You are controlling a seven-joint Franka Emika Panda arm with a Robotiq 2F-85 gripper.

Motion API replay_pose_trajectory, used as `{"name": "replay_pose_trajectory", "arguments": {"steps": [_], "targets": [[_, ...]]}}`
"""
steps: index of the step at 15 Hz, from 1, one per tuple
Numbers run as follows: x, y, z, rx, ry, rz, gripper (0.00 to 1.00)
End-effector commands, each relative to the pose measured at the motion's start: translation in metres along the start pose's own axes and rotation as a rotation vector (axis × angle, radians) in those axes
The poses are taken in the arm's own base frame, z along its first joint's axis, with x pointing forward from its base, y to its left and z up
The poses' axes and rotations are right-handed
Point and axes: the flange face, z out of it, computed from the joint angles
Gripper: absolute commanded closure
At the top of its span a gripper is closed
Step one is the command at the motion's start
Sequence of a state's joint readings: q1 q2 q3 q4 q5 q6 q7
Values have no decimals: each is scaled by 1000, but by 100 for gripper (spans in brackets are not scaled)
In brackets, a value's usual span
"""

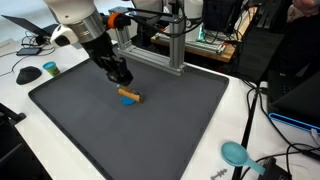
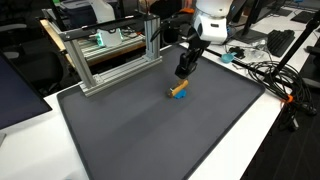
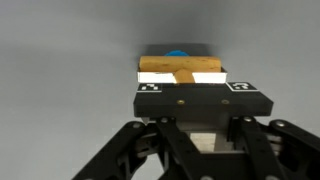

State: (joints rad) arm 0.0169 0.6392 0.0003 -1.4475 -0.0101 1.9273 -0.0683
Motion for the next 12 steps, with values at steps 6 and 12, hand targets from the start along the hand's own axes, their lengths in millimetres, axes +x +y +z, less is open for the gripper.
{"name": "replay_pose_trajectory", "arguments": {"steps": [6,12], "targets": [[9,2,27,40,104,28,78],[13,1,27,36,157,26,78]]}}
